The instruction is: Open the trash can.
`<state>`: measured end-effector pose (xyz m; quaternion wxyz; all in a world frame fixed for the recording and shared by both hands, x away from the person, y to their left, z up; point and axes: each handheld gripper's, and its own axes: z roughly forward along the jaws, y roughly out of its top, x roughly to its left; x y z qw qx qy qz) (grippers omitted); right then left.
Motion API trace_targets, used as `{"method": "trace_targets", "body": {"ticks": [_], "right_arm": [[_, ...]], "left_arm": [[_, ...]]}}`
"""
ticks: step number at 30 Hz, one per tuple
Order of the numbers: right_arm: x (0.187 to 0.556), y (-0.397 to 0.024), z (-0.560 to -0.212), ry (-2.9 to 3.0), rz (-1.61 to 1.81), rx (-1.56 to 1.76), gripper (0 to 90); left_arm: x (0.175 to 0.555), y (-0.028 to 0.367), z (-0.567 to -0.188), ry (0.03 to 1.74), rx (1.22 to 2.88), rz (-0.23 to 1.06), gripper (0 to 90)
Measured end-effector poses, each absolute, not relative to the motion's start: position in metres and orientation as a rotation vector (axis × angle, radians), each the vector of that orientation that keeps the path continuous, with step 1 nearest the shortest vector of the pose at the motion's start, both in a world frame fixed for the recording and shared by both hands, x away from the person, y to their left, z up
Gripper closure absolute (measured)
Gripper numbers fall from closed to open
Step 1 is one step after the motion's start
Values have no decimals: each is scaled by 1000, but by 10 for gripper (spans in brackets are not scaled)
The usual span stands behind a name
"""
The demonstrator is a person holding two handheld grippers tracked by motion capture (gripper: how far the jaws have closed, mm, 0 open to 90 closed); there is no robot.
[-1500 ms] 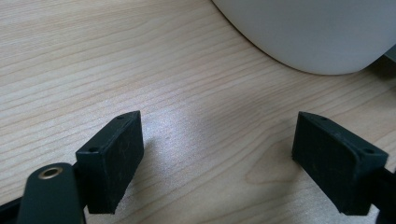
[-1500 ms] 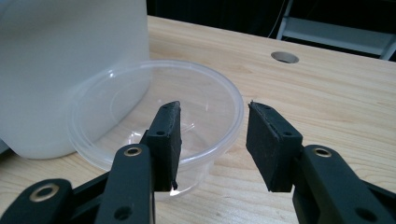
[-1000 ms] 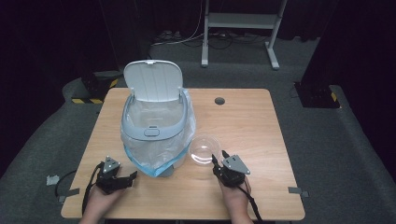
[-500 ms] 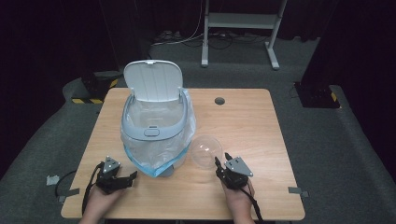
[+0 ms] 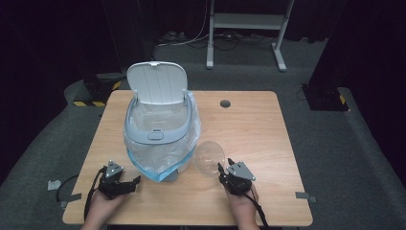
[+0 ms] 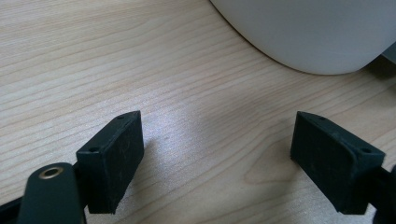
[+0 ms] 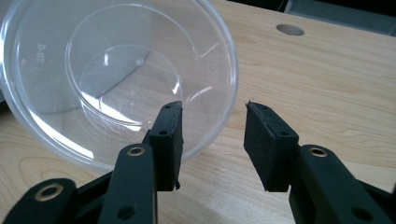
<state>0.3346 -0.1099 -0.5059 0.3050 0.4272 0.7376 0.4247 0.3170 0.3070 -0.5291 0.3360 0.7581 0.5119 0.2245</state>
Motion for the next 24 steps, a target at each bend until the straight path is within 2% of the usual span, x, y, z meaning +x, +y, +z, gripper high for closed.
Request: {"method": "trace_targets", "body": {"ticks": [24], "right_arm": [[332,-97,-509,1987,1142,1110,569]], "left_arm": [[317,307,-529,1334,1977,584,174]]}}
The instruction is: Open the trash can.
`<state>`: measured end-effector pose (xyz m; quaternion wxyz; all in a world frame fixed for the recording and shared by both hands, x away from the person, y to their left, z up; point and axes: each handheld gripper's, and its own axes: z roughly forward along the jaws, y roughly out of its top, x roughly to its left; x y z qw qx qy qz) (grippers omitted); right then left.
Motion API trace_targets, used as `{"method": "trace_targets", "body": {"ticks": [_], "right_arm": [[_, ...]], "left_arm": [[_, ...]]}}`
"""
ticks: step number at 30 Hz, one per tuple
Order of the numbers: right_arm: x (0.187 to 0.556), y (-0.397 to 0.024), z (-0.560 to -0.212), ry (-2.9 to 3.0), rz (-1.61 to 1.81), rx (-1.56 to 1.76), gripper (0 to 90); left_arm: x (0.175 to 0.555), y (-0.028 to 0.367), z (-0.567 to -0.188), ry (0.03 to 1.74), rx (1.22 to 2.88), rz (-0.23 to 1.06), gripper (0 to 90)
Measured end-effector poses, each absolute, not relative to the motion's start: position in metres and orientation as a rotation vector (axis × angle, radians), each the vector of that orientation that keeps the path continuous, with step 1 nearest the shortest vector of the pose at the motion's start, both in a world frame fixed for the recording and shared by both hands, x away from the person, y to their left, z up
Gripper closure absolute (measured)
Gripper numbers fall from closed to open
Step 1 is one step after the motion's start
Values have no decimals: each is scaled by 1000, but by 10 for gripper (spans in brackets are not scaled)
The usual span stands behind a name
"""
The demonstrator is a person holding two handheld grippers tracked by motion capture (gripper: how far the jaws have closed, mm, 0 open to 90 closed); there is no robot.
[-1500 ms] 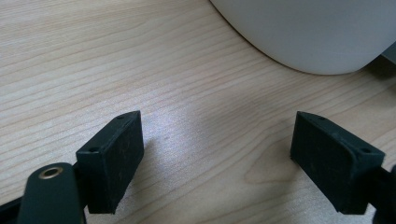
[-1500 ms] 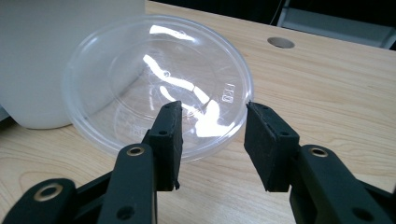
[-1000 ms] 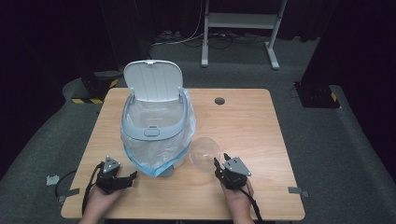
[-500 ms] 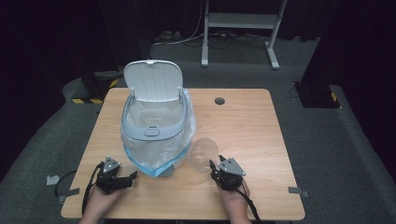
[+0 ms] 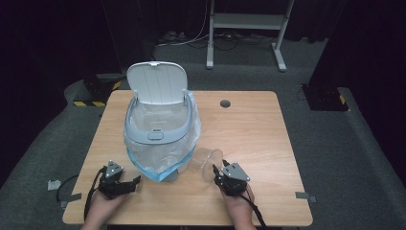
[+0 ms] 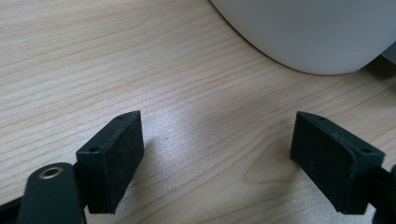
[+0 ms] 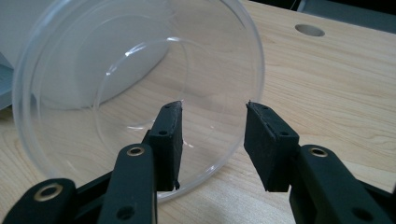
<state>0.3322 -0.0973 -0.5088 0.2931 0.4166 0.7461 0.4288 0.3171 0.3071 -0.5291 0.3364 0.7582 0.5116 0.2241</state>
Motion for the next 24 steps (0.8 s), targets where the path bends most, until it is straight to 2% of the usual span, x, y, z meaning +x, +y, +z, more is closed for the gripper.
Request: {"method": "trace_targets", "body": {"ticks": [12,24], "right_arm": [[322,-98,-494,1945,1233,1092,560],[328,-83,-501,1977,1193,1094,544]], "left_arm": [[317,307,-529,1332,1983,586,175],[317,307,-529,1335,1971,584,175]]}}
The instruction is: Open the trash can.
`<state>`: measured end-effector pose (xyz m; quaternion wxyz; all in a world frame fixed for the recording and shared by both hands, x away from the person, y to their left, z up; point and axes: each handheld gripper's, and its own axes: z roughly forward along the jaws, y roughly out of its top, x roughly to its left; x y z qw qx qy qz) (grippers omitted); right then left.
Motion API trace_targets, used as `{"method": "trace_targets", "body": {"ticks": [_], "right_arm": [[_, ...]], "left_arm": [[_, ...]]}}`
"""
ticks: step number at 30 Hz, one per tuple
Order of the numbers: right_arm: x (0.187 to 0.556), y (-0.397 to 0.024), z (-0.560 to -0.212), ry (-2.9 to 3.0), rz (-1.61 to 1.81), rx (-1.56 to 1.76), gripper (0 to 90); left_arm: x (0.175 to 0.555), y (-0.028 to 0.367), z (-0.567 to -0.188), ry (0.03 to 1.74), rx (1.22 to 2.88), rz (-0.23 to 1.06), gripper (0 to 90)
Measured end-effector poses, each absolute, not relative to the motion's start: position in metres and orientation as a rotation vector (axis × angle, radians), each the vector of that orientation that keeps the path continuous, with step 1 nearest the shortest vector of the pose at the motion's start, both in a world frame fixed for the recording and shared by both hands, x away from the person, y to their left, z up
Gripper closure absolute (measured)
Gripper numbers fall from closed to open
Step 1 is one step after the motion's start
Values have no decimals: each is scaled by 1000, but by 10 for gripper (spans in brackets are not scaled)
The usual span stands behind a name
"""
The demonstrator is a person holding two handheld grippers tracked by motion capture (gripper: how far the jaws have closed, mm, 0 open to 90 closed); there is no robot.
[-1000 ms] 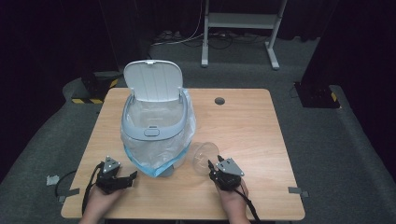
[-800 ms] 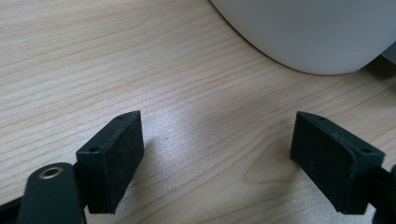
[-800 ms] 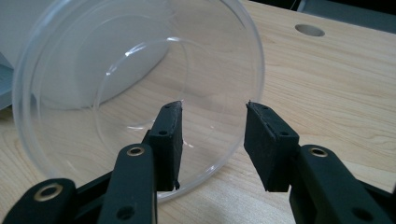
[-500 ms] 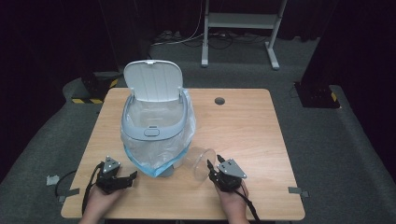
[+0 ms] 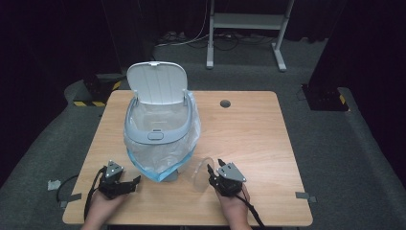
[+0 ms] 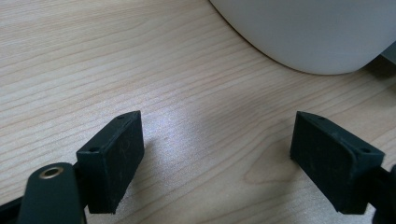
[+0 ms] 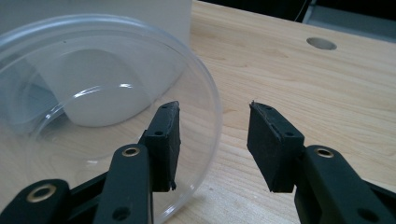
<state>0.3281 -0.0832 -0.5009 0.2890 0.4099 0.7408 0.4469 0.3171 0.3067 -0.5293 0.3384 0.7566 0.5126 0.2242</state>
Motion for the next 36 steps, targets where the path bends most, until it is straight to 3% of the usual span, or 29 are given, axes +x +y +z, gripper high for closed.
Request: {"method": "trace_targets", "body": {"ticks": [13,21,28,36], "right_arm": [[354,-84,-499,1997,1156,1111,559],[312,-96,-470,1988,1236,1082,579],[280,-80,-457,1989,1345,1047,552],[276,-58,-465,2028,1343,1023,549]], "left_arm": [[317,307,-529,1334,1971,584,175],[318,307,-529,1333,1972,585,175],[317,306,-529,1337,1972,591,175],[317,306,-529,1336,1971,586,176]]}}
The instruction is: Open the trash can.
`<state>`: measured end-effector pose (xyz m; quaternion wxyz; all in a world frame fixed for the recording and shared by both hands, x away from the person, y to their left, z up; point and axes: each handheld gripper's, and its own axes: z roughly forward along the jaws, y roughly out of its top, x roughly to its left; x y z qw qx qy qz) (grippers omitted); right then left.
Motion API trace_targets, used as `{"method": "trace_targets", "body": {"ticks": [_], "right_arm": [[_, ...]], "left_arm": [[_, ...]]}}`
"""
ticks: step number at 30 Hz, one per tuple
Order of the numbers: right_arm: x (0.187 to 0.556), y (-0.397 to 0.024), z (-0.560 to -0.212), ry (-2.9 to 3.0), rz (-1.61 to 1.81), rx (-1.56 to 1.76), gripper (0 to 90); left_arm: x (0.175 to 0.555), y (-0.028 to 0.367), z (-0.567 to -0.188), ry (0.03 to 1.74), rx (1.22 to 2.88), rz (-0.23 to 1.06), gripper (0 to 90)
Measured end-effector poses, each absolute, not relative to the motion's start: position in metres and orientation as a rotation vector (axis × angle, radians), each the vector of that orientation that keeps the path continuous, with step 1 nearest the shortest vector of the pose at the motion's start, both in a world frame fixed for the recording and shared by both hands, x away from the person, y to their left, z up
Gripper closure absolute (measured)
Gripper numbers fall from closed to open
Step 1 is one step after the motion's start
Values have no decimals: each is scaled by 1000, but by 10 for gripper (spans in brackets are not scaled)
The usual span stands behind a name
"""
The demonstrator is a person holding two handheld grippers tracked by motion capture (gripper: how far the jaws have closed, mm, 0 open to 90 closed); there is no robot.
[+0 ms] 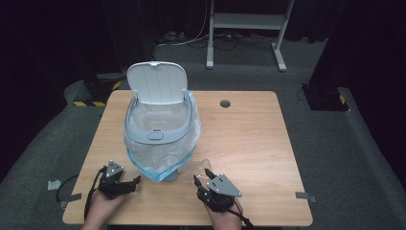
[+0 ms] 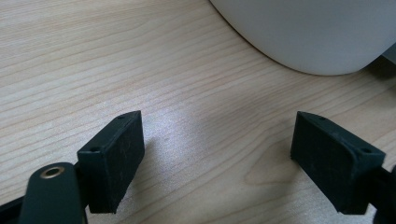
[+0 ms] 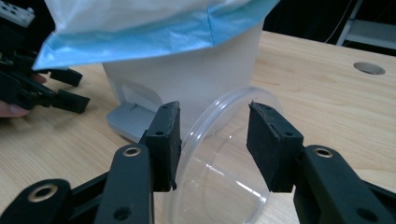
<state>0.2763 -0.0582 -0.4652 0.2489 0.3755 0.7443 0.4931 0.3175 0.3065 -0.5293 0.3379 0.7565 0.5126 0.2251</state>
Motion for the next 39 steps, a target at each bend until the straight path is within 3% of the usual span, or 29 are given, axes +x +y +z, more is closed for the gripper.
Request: {"method": "trace_targets", "body": {"ticks": [20,39], "right_arm": [[301,-74,-473,2087,1273,1038,782],[303,-95,-480,2022,1314,1099,836]], "left_arm": [[318,307,-529,1332,1972,584,176],[318,307,-529,1326,1976,579,176]]}}
